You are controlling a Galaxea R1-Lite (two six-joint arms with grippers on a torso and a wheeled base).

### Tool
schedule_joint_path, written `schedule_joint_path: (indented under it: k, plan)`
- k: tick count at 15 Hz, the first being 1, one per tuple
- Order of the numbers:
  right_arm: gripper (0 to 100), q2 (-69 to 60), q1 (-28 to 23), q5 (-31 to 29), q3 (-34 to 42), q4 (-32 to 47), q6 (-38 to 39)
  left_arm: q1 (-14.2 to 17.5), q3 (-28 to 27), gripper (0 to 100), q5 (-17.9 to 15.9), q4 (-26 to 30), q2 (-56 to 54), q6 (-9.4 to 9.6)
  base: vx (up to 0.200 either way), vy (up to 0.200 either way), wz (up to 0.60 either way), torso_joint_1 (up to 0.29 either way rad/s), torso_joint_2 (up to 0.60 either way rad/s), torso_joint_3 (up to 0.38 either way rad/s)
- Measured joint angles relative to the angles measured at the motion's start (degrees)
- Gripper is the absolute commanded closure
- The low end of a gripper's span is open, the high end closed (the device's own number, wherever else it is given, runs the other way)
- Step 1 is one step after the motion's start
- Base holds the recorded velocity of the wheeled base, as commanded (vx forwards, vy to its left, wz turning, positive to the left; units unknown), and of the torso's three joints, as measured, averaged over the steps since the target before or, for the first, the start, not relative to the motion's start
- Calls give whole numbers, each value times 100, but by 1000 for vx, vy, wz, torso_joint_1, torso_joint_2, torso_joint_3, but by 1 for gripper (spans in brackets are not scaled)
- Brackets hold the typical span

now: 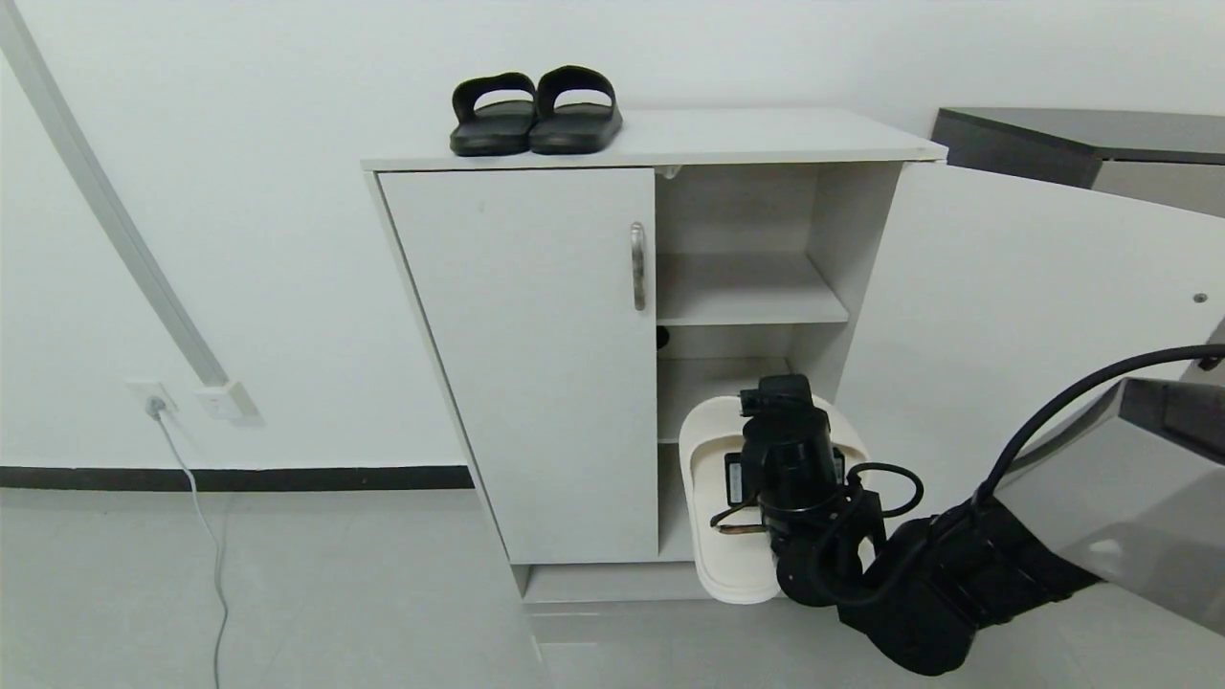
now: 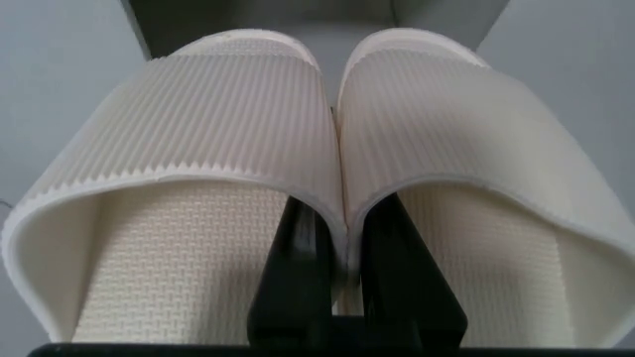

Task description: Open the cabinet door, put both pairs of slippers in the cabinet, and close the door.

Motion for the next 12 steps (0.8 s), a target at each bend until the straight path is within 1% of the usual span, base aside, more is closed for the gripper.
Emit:
schedule_joint_path:
  k: [4, 6, 8, 12]
  plan:
    - [100, 143, -5, 149, 96, -252, -7, 5, 0, 100, -1, -5, 0, -29, 0, 0, 0, 0, 0, 0]
    - [100, 273, 48, 562, 96, -444, -22, -9, 0, 100, 11, -2, 0, -29, 0, 0, 0, 0, 0, 0]
    - [100, 529, 6, 753, -100, -514, -32, 0, 0, 100, 21, -2, 0, -38, 0, 0, 0, 0, 0, 0]
    - [100, 931, -7, 813, -417, -552, -18, -6, 0, 100, 22, -2, 2, -38, 0, 0, 0, 0, 0, 0]
